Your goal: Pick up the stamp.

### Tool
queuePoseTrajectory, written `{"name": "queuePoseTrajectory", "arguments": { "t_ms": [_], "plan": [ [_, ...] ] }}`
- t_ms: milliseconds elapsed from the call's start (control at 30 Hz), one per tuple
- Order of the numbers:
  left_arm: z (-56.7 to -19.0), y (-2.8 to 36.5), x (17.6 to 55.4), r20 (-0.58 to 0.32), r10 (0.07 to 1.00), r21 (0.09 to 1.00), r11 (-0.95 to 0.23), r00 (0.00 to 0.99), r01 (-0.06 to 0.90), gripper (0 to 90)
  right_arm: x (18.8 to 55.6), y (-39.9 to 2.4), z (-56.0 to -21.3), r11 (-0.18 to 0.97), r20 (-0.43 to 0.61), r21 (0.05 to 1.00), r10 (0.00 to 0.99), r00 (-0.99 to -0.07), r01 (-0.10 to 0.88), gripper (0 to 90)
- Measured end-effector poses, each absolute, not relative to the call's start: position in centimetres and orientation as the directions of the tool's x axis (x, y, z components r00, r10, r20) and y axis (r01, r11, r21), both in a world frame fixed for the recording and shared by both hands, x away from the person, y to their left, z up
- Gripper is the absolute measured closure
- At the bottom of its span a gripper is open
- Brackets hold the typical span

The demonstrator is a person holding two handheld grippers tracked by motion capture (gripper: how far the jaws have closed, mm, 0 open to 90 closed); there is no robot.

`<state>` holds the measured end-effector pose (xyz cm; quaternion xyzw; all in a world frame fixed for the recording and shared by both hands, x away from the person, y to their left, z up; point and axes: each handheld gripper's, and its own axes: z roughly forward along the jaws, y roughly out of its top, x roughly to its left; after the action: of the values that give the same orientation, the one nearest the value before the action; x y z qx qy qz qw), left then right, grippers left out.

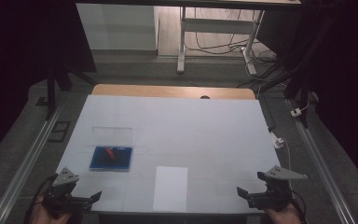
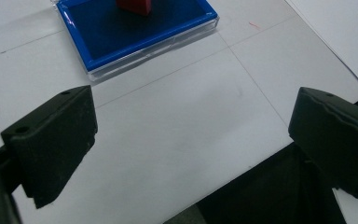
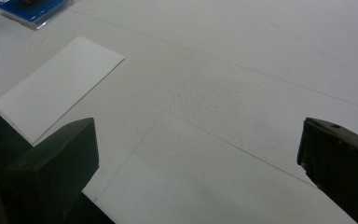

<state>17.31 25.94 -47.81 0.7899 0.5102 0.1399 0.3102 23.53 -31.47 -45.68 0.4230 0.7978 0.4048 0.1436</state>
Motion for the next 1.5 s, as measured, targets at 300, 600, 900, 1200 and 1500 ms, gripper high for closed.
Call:
{"name": "queuePoseTrajectory", "arguments": {
  "t_ms": [300,600,900,1200,1500],
  "plan": [
    [-47.7,26.1,17.5,-0.152,0.874,0.634,-0.272,0.461,0.724,0.0,23.6,-31.3,-45.7,0.334,0.109,0.76,0.78,-0.616,0.558,0.0],
    [-47.3,26.2,18.4,-0.145,0.851,0.691,-0.278,0.505,0.667,0.2,23.6,-31.0,-45.8,0.361,0.102,0.75,0.765,-0.636,0.554,0.0],
    [-47.3,26.2,19.8,-0.181,0.832,0.679,-0.281,0.525,0.679,0.1,23.6,-30.9,-45.8,0.38,0.1,0.742,0.752,-0.651,0.552,0.0],
    [-47.4,25.8,21.5,-0.149,0.831,0.688,-0.303,0.536,0.66,0.0,23.6,-31.0,-45.8,0.375,0.106,0.742,0.752,-0.65,0.555,0.0],
    [-47.8,26.1,23.8,-0.162,0.827,0.684,-0.299,0.539,0.665,0.2,23.6,-30.9,-45.8,0.377,0.106,0.743,0.749,-0.654,0.552,0.0]
  ]
}}
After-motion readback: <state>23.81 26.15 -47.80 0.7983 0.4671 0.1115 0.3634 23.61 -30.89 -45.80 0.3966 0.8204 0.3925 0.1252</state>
